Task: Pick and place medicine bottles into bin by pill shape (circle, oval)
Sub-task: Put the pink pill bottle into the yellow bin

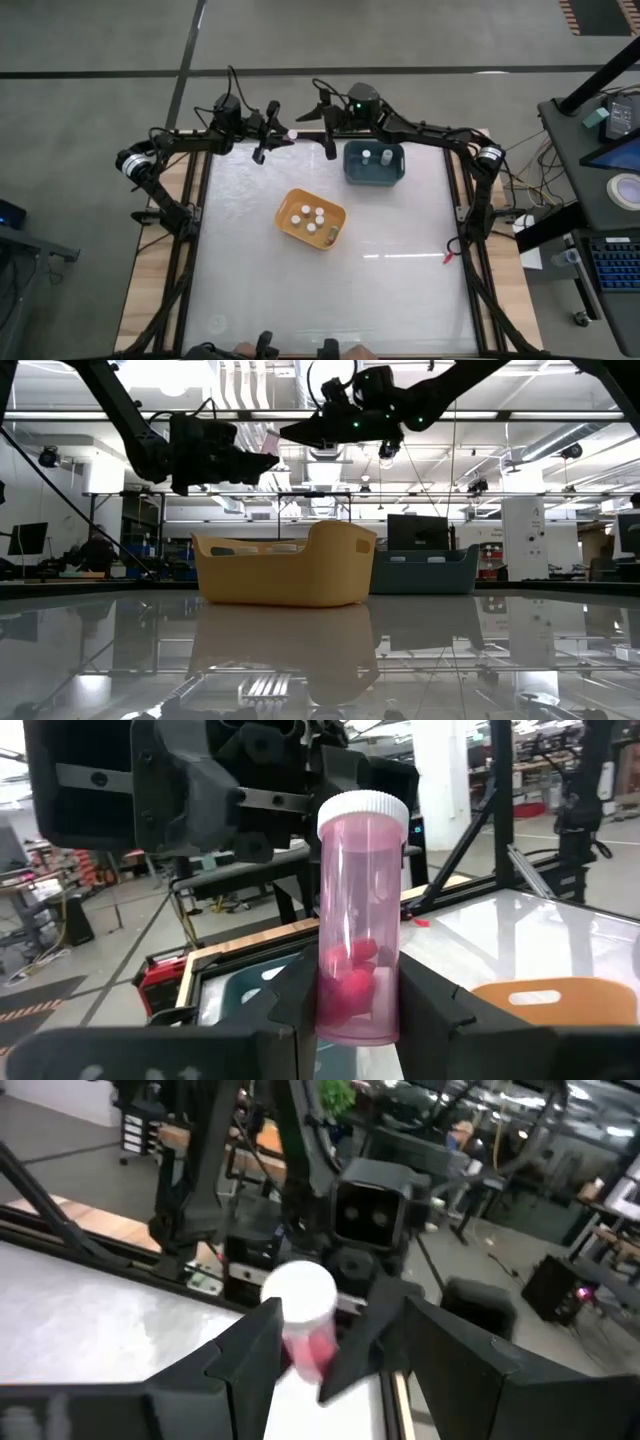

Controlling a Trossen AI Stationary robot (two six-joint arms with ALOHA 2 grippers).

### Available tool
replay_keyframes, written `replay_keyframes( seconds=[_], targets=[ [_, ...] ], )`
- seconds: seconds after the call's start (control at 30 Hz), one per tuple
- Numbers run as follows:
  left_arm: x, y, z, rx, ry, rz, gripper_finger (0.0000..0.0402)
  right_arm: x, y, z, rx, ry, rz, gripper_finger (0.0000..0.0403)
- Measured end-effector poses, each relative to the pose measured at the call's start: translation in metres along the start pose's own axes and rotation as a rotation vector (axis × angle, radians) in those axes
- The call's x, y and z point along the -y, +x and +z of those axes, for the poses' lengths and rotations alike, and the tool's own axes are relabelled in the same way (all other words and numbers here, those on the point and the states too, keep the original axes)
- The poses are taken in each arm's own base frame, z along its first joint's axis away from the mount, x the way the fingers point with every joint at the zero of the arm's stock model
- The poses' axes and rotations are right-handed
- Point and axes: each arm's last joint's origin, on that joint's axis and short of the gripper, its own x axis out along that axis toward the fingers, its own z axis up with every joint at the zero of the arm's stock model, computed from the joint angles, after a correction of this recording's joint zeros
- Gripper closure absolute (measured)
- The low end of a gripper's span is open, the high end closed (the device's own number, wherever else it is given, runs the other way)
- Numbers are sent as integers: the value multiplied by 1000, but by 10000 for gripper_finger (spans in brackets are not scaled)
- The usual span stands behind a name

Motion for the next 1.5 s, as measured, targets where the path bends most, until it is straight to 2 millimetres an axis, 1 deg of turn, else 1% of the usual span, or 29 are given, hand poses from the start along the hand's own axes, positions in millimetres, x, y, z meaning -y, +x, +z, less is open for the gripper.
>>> replay_keyframes(
  seconds=[0.13, 0.33, 0.57, 0.7, 0.9, 1.0, 1.13, 1.23, 1.33, 1.5],
  targets=[
    [0, 1, 0, -3, -2, 20, 322, -6, 8, 0, 21, -17, 14, 202],
    [-1, 2, 0, -5, -43, 43, 322, -10, 12, 0, 28, -22, 15, 202],
    [4, 12, 1, 4, -50, 15, 322, -10, 14, -3, 33, -5, 6, 203],
    [5, 14, 1, 5, -50, 8, 322, -12, 17, -6, 28, 4, 14, 225],
    [5, 15, 1, 3, -51, 25, 322, -13, 17, -5, 27, 12, 24, 284],
    [5, 14, 1, 3, -54, 25, 322, -14, 17, -5, 27, 16, 26, 305],
    [5, 14, 1, 3, -54, 25, 322, -14, 17, -4, 27, 28, 28, 305],
    [5, 14, 1, 2, -55, 26, 320, -14, 17, -4, 27, 51, 29, 294],
    [5, 12, 2, 2, -52, 28, 301, -15, 16, -2, 20, 88, 30, 289],
    [4, 6, 5, 2, -39, 43, 243, -16, 12, 2, -11, 146, 43, 297]
  ],
)
